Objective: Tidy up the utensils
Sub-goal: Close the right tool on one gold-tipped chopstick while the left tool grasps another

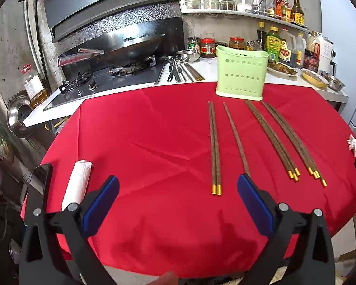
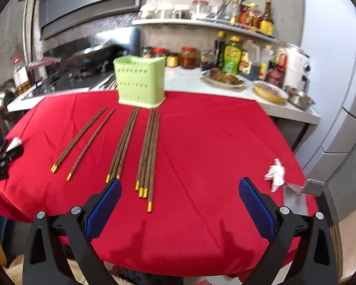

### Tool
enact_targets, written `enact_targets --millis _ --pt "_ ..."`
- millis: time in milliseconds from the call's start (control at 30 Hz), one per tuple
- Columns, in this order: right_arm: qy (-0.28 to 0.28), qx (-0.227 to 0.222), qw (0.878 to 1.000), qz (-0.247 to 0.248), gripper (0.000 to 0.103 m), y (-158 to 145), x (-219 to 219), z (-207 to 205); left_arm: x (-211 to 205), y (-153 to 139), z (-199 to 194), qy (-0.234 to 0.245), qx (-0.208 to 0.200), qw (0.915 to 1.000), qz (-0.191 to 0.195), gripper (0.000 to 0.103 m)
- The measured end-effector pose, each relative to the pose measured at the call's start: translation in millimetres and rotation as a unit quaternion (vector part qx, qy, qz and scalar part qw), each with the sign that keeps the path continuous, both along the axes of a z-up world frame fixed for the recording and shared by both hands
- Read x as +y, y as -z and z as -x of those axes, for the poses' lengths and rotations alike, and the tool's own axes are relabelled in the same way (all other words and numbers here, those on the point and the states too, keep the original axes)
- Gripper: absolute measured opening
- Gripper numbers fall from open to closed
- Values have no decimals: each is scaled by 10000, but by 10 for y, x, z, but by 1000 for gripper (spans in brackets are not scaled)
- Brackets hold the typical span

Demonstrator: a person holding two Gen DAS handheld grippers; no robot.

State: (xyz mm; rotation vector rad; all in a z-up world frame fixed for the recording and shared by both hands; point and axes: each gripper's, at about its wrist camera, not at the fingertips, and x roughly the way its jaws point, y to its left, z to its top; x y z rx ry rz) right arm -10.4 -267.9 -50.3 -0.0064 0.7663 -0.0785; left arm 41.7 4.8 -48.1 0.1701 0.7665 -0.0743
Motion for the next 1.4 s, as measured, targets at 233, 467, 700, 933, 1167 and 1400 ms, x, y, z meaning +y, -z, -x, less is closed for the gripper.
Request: enact_targets --millis 233,467,700,933,1167,1400 --pt "-136 309 9994 22 95 373 77 -122 6 208 -73 112 148 9998 110 97" --pt "-227 389 9990 -65 91 557 70 -143 -31 393 -87 382 418 9982 190 77" --pt "-322 549 9979 -119 46 687 86 -226 33 421 -106 382 376 9983 210 71" --pt "-553 500 9969 -244 18 703 148 -279 -23 501 -86 721 520 9954 344 64" --pt "-221 525 9981 -228 7 697 -23 -301 -88 548 -109 947 571 9924 538 52" --pt "8 565 9981 -233 7 698 -174 -325 -54 647 -343 608 753 9927 714 34"
